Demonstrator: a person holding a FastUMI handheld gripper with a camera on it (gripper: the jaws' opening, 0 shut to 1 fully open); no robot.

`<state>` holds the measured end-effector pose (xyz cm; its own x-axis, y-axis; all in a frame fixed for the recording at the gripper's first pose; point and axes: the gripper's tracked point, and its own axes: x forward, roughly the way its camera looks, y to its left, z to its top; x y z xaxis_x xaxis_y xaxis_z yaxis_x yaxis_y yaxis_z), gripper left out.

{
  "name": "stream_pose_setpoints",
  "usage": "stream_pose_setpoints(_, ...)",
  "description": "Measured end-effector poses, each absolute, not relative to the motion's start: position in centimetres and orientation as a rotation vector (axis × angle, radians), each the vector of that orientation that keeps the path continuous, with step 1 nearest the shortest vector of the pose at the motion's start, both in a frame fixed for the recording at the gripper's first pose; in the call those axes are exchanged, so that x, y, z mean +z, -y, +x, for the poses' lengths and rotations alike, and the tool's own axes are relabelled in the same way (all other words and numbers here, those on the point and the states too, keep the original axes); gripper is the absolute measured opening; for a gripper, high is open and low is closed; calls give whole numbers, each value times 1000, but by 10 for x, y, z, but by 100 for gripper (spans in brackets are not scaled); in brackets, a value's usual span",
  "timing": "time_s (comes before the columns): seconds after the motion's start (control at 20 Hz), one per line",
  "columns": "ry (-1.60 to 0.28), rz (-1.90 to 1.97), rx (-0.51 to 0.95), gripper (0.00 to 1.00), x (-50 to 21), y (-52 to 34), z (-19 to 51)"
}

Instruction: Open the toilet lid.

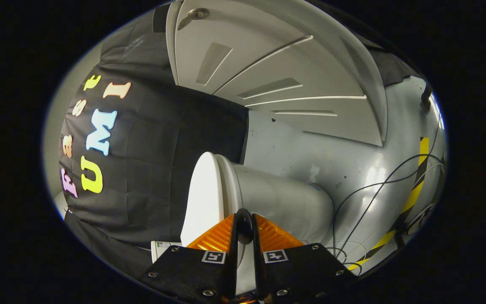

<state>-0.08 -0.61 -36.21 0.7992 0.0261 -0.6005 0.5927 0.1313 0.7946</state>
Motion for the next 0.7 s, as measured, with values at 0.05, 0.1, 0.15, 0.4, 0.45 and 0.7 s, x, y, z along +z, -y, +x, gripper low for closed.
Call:
stream_pose_setpoints(0.05,-548,1385,-444,16,-361,5,0)
stream_pose_setpoints(0.1,-549,1374,-445,14,-360,5,1)
stream_pose_setpoints(0.15,-550,1366,-445,12,-359,6,1)
stream_pose_setpoints(0.4,-552,1320,-450,0,-352,5,1)
stream_pose_setpoints(0.45,-560,1297,-450,0,-352,3,1)
stream_pose_setpoints(0.7,-607,1183,-445,0,-338,6,3)
